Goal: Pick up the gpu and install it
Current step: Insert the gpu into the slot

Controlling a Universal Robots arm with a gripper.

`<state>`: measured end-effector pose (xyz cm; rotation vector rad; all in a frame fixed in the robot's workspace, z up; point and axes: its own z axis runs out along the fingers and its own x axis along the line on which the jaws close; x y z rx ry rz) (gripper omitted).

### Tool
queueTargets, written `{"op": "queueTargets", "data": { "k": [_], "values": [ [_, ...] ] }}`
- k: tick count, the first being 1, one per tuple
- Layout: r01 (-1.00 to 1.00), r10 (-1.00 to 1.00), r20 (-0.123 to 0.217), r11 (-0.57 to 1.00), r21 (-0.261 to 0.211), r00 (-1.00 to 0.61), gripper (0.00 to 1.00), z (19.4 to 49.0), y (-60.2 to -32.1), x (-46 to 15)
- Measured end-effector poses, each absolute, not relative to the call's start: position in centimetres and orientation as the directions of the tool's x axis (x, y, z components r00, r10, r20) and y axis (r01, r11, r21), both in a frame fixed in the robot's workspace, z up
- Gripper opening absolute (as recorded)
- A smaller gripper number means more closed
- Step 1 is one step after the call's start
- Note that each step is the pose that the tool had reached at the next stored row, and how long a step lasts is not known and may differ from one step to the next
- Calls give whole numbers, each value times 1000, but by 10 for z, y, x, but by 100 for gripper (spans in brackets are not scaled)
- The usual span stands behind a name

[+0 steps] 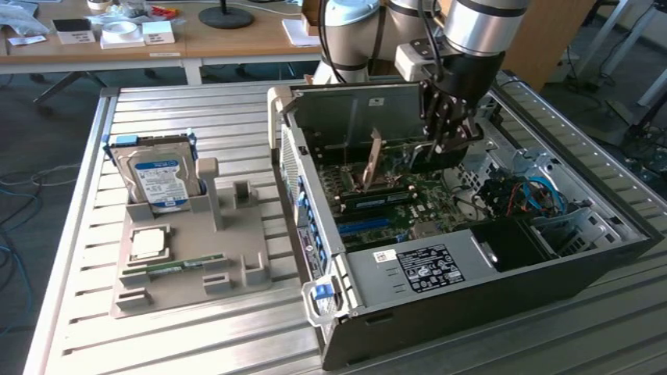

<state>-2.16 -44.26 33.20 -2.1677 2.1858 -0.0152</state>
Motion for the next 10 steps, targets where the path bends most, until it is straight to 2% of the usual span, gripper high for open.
{"op": "queueTargets", "data": {
  "k": [10],
  "values": [
    [-999, -999, -38, 9, -52, -7, 27, 329, -443, -22]
  ]
}}
